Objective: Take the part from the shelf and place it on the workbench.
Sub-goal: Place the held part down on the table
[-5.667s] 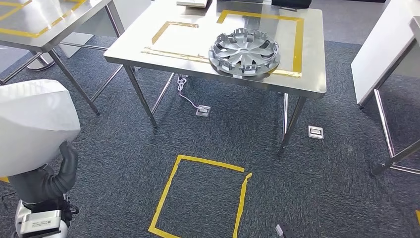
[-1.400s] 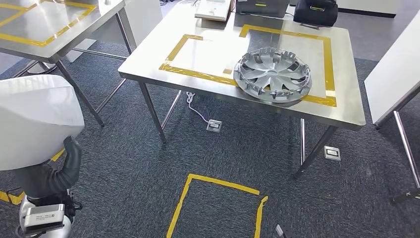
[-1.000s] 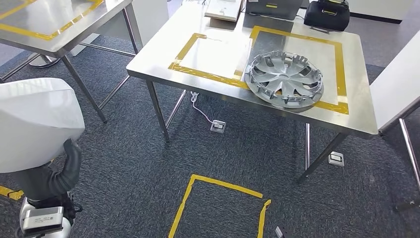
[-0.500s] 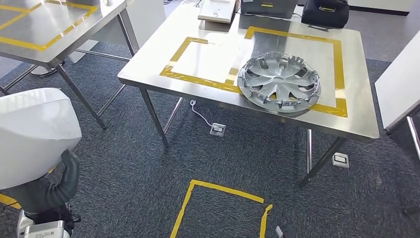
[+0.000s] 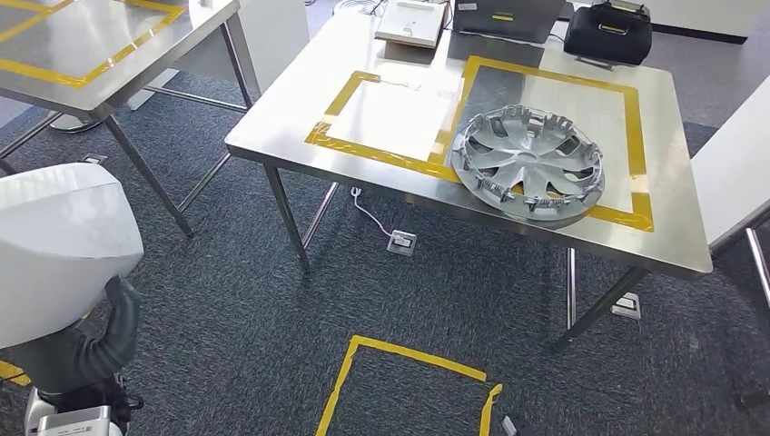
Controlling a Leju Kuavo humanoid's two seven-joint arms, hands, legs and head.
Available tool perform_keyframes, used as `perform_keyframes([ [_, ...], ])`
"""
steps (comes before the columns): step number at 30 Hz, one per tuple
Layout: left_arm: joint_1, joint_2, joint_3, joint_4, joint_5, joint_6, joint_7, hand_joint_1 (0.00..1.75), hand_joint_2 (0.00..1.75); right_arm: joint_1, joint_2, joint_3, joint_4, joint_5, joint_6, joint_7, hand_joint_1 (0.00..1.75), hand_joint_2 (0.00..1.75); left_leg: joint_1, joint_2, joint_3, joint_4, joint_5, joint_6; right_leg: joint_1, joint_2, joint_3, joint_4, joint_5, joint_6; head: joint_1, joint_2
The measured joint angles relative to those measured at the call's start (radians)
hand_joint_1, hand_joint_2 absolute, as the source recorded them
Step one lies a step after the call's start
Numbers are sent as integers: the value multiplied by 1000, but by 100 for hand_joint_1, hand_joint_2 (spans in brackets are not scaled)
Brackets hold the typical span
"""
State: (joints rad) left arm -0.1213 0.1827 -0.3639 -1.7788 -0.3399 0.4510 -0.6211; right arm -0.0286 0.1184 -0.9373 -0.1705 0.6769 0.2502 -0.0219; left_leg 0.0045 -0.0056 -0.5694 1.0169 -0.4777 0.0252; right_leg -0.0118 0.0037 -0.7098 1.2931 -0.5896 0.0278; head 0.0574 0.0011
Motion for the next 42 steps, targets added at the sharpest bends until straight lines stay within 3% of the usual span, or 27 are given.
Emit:
perform_keyframes([
  [2, 0, 0, 1, 0, 0, 0, 0, 175, 175, 1, 0, 0, 0, 1, 1, 0, 0, 0, 3, -1, 13, 5, -14, -9, -7, -1, 46, -127, 86, 5, 0, 0],
  [4, 0, 0, 4, -1, -1, 0, 0, 175, 175, -1, 0, 0, 0, 4, 2, 0, 0, 0, 1, -3, 17, 11, -27, -21, -8, 0, 92, -233, 125, 2, 0, 0],
  [9, 1, 0, 12, -8, -4, -1, 2, 175, 175, -1, 0, 0, 0, 10, 2, 1, 0, 0, 4, -3, 16, 29, -48, -50, -2, 2, 113, -260, 115, -36, -2, 0],
  [11, 3, 1, 15, -10, -4, -1, 2, 175, 175, -1, -1, 0, 0, 11, 2, 1, 0, 0, 5, 0, -32, 128, -91, -56, -2, 1, 126, -264, 110, -50, -5, 0],
  [13, 9, 1, 16, -11, -6, -1, 3, 175, 175, -1, -1, 0, 0, 13, 2, 3, 0, 0, 5, 0, -112, 265, -136, -57, 2, 1, 136, -264, 101, -57, -6, 0],
  [14, 13, 1, 17, -11, -7, -1, 5, 175, 175, -1, -2, 0, 0, 14, 2, 4, 0, 0, 5, 0, -140, 302, -136, -56, 4, 1, 141, -264, 96, -59, -6, 0],
  [15, 15, 1, 17, -12, -8, -1, 6, 175, 175, -1, -2, 0, 0, 15, 2, 4, 0, 0, 4, 0, -149, 299, -114, -53, 6, 1, 148, -264, 91, -59, -6, 0],
  [16, 17, 1, 18, -14, -10, -1, 8, 175, 175, -1, -2, 0, 0, 16, 2, 4, 0, 0, 3, 0, -138, 256, -76, -48, 7, 2, 156, -264, 85, -59, -6, 0],
  [18, 17, 1, 22, -19, -11, -1, 10, 175, 175, -1, -1, 0, 0, 17, 2, 4, 0, 0, -2, 1, -82, 116, 3, -37, 10, 3, 171, -263, 72, -55, -6, 0],
  [20, 17, 1, 24, -23, -12, -1, 11, 175, 175, -3, -2, 0, 0, 18, 2, 5, 0, 0, -9, 0, -45, 34, 27, -28, 12, 3, 177, -264, 63, -45, -6, 0],
  [23, 18, 1, 26, -27, -13, -1, 12, 175, 175, -6, -2, 0, 0, 19, 2, 4, 0, 0, -9, -2, -35, 17, 20, -16, 11, 2, 181, -267, 56, -29, -6, 0],
  [25, 18, 0, 28, -31, -16, -1, 13, 175, 175, -8, -1, 0, 0, 19, 2, 3, 0, 0, -4, -1, -23, 4, 20, -5, 10, 1, 164, -224, 31, -19, -4, 0],
  [28, 18, -1, 29, -33, -20, -4, 15, 175, 175, -8, -2, 0, 0, 17, 2, 3, 0, 0, -3, 2, -11, 0, 10, 4, 7, 1, 56, -38, -38, -10, -4, 0],
  [29, 18, -1, 29, -33, -20, -5, 16, 175, 175, -7, -2, 0, 0, 16, 1, 3, 0, 0, -3, 1, -7, 0, 6, 4, 5, 0, 22, 7, -43, -7, -4, 0],
  [30, 18, -1, 29, -33, -21, -7, 17, 175, 175, -6, -2, 0, 0, 15, 0, 4, 0, 0, -2, 1, -3, 1, 1, 3, 3, 0, 6, 14, -27, -5, -3, 0],
  [31, 18, -1, 29, -32, -21, -9, 18, 175, 175, -5, -2, 0, 0, 14, 0, 4, 0, 0, -1, 0, 3, 2, -5, 1, 1, 0, 10, -19, 9, -4, -3, 0],
  [33, 17, -3, 29, -32, -22, -14, 21, 175, 175, -6, -1, 0, 0, 9, -1, 5, 0, 0, -1, -1, 16, 7, -20, -8, -4, -1, 61, -155, 93, -1, -3, 0],
  [34, 16, -4, 29, -32, -22, -18, 22, 175, 175, -7, -1, 0, 0, 6, -2, 6, 0, 0, -2, -1, 20, 10, -27, -14, -4, -1, 85, -212, 117, -3, -4, 0],
  [35, 14, -5, 28, -31, -23, -22, 23, 175, 175, -8, 0, 0, 0, 3, -2, 7, 0, 0, -3, -2, 20, 11, -33, -19, -3, -1, 100, -245, 124, -7, -4, 0],
  [39, 10, -11, 28, -30, -26, -33, 24, 175, 175, -8, 0, 0, 0, -5, -3, 8, 0, 0, 0, -2, 23, 15, -45, -42, 1, 1, 113, -262, 116, -34, -5, 0],
  [40, 8, -12, 27, -30, -26, -33, 25, 175, 175, -8, 0, -1, 0, -5, -3, 7, 0, 0, 1, -1, 13, 40, -58, -48, -1, 1, 119, -265, 114, -41, -6, 0],
  [42, 5, -13, 27, -29, -26, -33, 25, 175, 175, -9, 0, -1, 0, -6, -3, 6, 0, 0, 2, 0, -43, 154, -106, -54, -1, 0, 132, -268, 107, -52, -9, 0],
])
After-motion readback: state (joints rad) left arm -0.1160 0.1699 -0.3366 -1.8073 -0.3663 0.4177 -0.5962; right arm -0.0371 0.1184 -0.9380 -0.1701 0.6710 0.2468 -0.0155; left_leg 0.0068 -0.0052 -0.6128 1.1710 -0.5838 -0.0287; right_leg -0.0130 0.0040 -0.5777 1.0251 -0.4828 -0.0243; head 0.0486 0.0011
